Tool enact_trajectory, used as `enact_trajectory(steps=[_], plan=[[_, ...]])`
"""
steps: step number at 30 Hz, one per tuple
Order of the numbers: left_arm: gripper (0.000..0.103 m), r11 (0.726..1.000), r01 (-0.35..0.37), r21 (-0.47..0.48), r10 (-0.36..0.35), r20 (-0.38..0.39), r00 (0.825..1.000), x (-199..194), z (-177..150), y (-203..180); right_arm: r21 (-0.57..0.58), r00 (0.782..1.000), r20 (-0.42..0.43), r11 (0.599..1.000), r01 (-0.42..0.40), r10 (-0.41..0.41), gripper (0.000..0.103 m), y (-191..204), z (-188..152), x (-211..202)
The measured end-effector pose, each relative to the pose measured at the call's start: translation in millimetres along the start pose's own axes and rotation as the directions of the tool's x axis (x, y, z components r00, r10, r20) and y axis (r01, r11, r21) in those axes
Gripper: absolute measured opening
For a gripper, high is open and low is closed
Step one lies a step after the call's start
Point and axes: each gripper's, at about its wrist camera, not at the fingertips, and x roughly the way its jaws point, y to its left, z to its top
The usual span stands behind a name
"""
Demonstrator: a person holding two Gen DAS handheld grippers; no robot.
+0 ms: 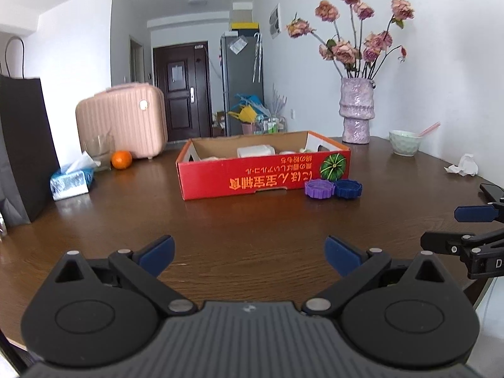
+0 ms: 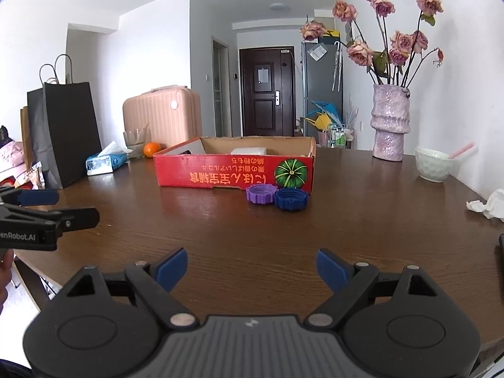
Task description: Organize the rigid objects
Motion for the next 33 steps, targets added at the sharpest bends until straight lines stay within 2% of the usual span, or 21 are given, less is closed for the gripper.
enact_trajectory(steps=[8, 11, 12, 18, 20, 21, 22, 25, 30, 31, 33], plan=[[0.103, 0.999, 0.018, -0.043, -0.020, -0.042, 0.999, 50, 17, 3, -0.003, 0.998, -0.056, 0.999, 0.032, -0.032, 0.086, -28, 35, 65], [0.103, 0.999, 0.029, -0.032, -0.031, -0.052, 0.998, 71, 26, 0, 0.022, 0.995, -0.090, 0.999, 0.031, -0.029, 0.080, -44, 52, 102], [0.103, 0.999, 0.034, -0.026, -0.035, -0.058, 0.998, 78, 29, -1, 0.030, 0.994, -0.105, 0.999, 0.033, -0.030, 0.077, -50, 57, 115], [0.103, 0.995, 0.077, 0.070, -0.068, -0.118, 0.991, 132, 41, -20, -0.027, 0.979, -0.196, 0.998, 0.050, -0.054, 0.077, -61, 75, 191], [0.103, 0.989, 0.110, 0.094, -0.097, -0.130, 0.987, 147, 44, -26, -0.036, 0.977, -0.210, 0.999, 0.040, -0.046, 0.073, -62, 76, 208], [0.103, 0.986, 0.128, 0.107, -0.114, -0.135, 0.984, 156, 47, -30, -0.043, 0.974, -0.225, 0.999, 0.029, -0.038, 0.065, -63, 76, 215], [0.103, 0.983, 0.138, 0.118, -0.121, -0.136, 0.983, 163, 49, -35, -0.044, 0.971, -0.236, 0.999, 0.020, -0.030, 0.051, -63, 75, 219], [0.103, 0.972, 0.177, 0.154, -0.155, -0.148, 0.977, 186, 59, -50, -0.036, 0.970, -0.241, 0.999, 0.017, -0.025, 0.050, -69, 71, 217], [0.101, 0.952, 0.269, 0.146, -0.237, -0.206, 0.949, 229, 69, -81, -0.034, 0.968, -0.237, 0.997, 0.076, -0.082, 0.050, -89, 64, 197], [0.099, 0.952, 0.269, 0.148, -0.235, -0.210, 0.949, 238, 69, -87, -0.031, 0.966, -0.240, 0.996, 0.087, -0.092, 0.050, -94, 62, 193], [0.083, 0.956, 0.251, 0.155, -0.214, -0.223, 0.951, 254, 68, -94, -0.020, 0.965, -0.243, 0.995, 0.099, -0.101, 0.050, -103, 60, 186]])
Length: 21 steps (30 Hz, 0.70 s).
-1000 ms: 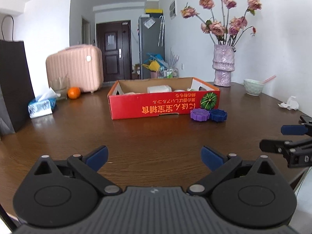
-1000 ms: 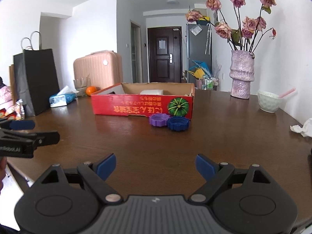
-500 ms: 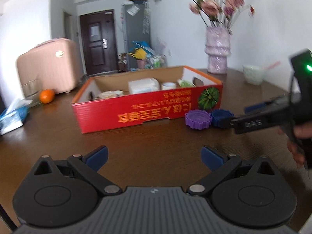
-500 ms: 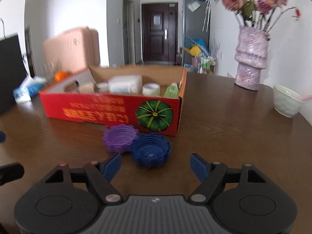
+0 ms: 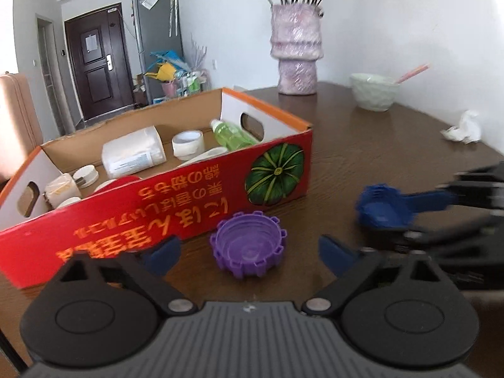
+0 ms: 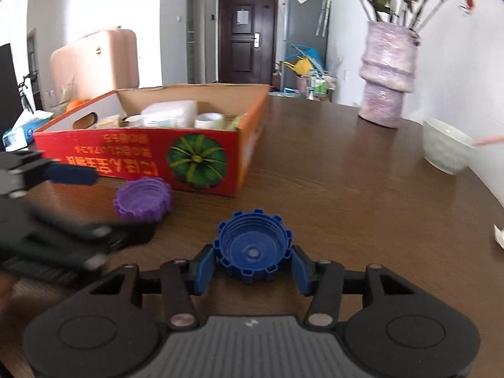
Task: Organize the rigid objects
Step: 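Grasp the purple ribbed cap with left gripper while right gripper grasps blue ribbed cap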
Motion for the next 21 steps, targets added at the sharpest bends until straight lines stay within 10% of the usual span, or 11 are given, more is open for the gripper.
enact_trajectory(steps=[2, 12, 21], plan=[[0.054, 0.997, 0.034, -0.066, -0.035, -0.018, 0.999, 10, 3, 6, 0.015, 1.000, 0.004, 1.000, -0.003, 0.003, 0.050, -7, -6, -5], [0.054, 0.996, -0.009, -0.090, 0.007, -0.020, 1.000, -14, -7, 5, 0.032, 1.000, 0.018, 0.999, -0.006, 0.006, 0.050, -16, -9, -6], [0.054, 0.985, -0.102, -0.136, 0.112, 0.071, 0.991, -113, -19, 12, 0.029, 0.999, 0.048, 0.999, -0.017, 0.015, 0.050, -4, -10, -26]])
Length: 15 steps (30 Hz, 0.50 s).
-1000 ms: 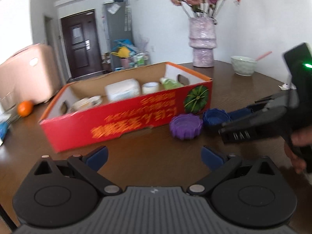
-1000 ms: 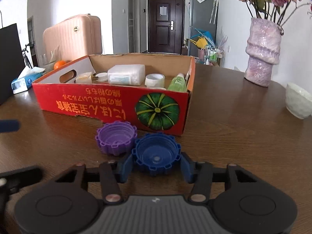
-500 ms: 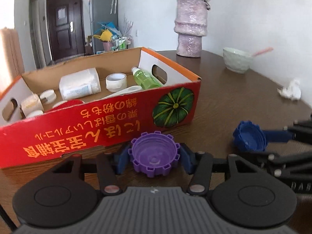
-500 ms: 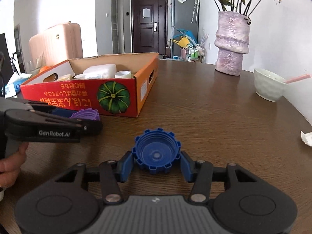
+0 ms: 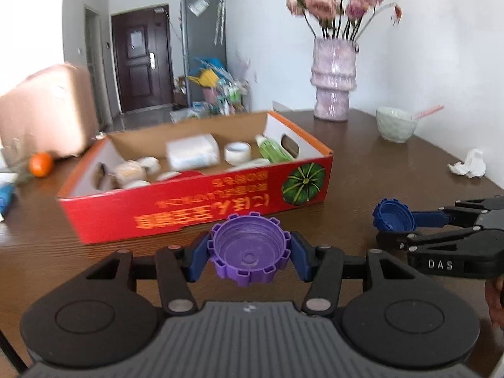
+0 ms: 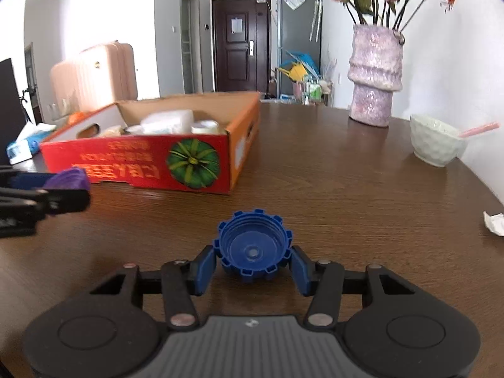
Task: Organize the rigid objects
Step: 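Grasp the purple ribbed cap with left gripper while right gripper grasps blue ribbed cap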
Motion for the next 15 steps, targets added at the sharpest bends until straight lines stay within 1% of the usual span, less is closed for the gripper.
enact_trajectory(steps=[4, 7, 9, 11, 15], plan=[[0.054, 0.999, -0.026, -0.019, 0.027, 0.065, 0.998, -61, -14, 5, -0.030, 0.997, 0.071, 0.999, -0.034, 0.036, 0.050, 22, -6, -47], [0.054, 0.997, -0.066, -0.039, 0.069, 0.101, 0.993, -98, -27, 6, -0.049, 0.990, 0.112, 0.995, -0.083, 0.088, 0.050, 41, -17, -86], [0.054, 0.995, -0.083, -0.052, 0.089, 0.111, 0.990, -117, -36, 5, -0.066, 0.984, 0.129, 0.991, -0.120, 0.127, 0.050, 53, -26, -110], [0.054, 0.995, -0.083, -0.062, 0.090, 0.119, 0.989, -135, -43, 4, -0.085, 0.978, 0.140, 0.985, -0.147, 0.158, 0.050, 65, -35, -130], [0.054, 0.993, -0.091, -0.075, 0.101, 0.141, 0.985, -164, -55, 1, -0.127, 0.965, 0.144, 0.972, -0.200, 0.217, 0.050, 86, -50, -159]])
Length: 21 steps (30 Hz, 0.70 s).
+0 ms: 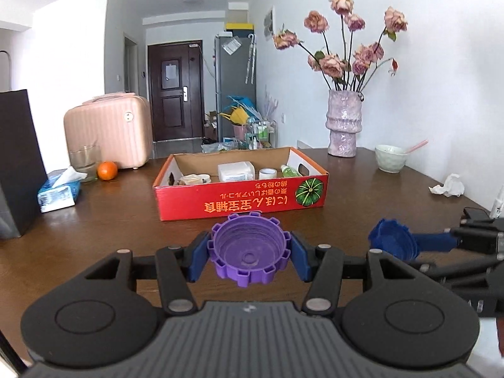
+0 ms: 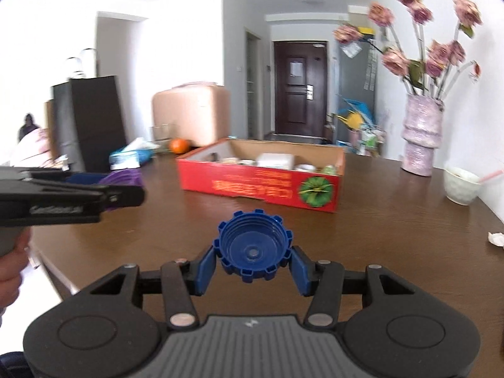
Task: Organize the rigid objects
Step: 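Grasp the purple ribbed cap with left gripper while right gripper grasps blue ribbed cap, then lower purple and blue caps into the cardboard box and open both grippers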
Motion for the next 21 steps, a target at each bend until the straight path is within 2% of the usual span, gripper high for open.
enact_trajectory(steps=[5, 11, 21], plan=[[0.054, 1.000, -0.009, -0.009, 0.009, 0.026, 1.000, -20, -5, 2, -0.044, 0.999, 0.013, 0.998, -0.049, 0.050, 0.050, 29, -5, -17], [0.054, 1.000, 0.003, -0.010, -0.003, 0.039, 0.999, -27, -8, 5, -0.047, 0.999, 0.026, 0.998, -0.041, 0.042, 0.050, 37, -8, -29], [0.054, 1.000, 0.024, 0.004, -0.024, 0.017, 1.000, 8, 1, 12, -0.023, 1.000, 0.013, 0.999, -0.027, 0.028, 0.050, 29, 2, -3]])
